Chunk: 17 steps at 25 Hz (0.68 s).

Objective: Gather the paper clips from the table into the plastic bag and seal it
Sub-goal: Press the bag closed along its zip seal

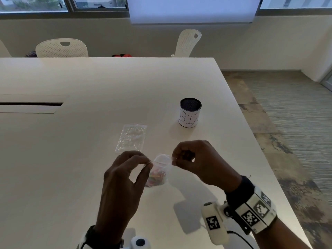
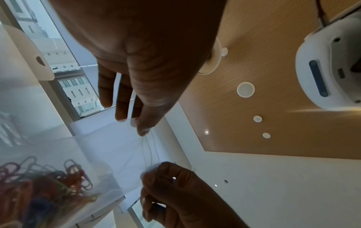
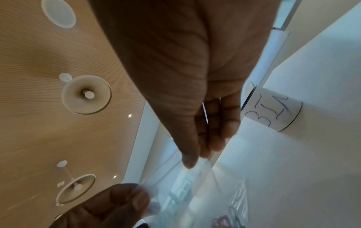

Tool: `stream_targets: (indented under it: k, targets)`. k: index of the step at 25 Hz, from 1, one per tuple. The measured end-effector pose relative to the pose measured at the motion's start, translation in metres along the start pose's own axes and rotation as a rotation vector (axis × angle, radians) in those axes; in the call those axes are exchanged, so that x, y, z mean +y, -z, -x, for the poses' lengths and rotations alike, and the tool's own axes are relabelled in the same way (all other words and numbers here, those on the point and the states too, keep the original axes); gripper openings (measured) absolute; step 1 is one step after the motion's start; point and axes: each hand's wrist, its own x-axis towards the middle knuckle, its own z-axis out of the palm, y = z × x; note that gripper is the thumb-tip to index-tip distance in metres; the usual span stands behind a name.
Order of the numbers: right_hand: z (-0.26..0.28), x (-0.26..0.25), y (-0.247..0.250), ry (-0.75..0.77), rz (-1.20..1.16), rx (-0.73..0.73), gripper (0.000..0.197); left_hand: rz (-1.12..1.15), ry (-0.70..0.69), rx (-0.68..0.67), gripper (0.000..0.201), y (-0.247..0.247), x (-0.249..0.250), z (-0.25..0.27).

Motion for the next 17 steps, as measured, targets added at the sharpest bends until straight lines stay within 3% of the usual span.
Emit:
stream_targets:
  k: [2, 6, 8, 15, 17]
  targets:
    - [0.007, 0.001, 0.003, 0.042, 0.000, 0.063, 0.006, 0.071, 0.031, -0.021, 0.008, 0.002, 0.001, -0.001]
    - [0.027, 0.000, 0.023, -0.032, -0.328, -0.035, 0.008, 0.358, 0.138, -0.201, 0.017, 0.002, -0.001, 0.002]
    - [0.034, 0.002, 0.025, -0.079, -0.446, -0.038, 0.009, 0.525, 0.210, -0.219, 0.020, -0.003, -0.002, 0.001]
    - [0.033, 0.038, -0.003, -0.231, -0.379, 0.045, 0.009, 0.520, 0.377, -0.312, 0.005, -0.047, -0.020, -0.006]
    - [0.032, 0.043, -0.007, -0.229, -0.377, 0.042, 0.009, 0.599, 0.429, -0.383, 0.016, -0.051, -0.018, -0.011]
